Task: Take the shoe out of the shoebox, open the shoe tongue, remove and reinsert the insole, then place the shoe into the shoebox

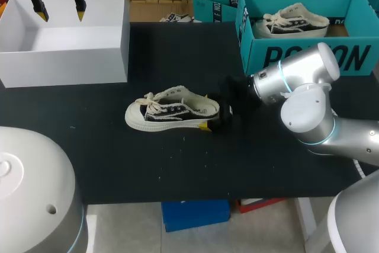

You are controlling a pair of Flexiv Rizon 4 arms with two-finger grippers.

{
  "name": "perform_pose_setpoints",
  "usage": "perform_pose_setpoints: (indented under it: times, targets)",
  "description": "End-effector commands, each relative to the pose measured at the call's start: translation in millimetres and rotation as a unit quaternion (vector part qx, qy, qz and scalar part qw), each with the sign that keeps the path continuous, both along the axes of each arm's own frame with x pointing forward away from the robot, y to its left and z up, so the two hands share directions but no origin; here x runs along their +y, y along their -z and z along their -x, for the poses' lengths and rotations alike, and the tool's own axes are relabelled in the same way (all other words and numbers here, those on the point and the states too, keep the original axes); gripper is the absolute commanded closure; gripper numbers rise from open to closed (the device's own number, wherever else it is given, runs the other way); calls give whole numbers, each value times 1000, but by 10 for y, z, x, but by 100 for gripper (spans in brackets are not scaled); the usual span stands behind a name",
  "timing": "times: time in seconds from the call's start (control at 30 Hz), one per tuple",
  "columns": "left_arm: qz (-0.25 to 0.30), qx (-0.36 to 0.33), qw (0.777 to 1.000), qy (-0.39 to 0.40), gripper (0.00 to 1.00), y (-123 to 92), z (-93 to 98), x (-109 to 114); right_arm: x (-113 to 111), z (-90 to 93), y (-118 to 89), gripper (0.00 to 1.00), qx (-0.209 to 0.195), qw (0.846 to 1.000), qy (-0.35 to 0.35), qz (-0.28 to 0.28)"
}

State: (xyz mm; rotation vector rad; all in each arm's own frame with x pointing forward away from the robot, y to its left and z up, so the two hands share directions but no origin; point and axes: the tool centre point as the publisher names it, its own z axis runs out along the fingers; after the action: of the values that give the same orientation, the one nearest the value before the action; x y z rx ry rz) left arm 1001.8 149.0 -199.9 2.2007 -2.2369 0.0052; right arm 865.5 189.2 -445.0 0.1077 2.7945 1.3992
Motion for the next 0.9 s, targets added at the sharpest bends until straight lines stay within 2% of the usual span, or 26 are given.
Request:
perform_pose_setpoints:
  times: [0.03,0.27,0.4,0.53,0.7,0.9]
  targets:
    - [-22,5,1000,-5,0,-93,160,-163,14,-1,6,100,0,1000,1,1]
    - [-59,47,997,-30,0,-122,447,-509,14,-1,6,100,0,1000,1,1]
    - [-88,53,994,-45,0,-100,658,-779,14,-1,6,100,0,1000,1,1]
    - [-98,63,991,-59,0,-44,828,-982,14,-1,6,100,0,1000,1,1]
    - [-89,71,993,-42,0,-16,1162,-1341,14,-1,6,100,0,1000,1,1]
    - [-89,71,993,-42,0,-16,1162,-1341,14,-1,6,100,0,1000,1,1]
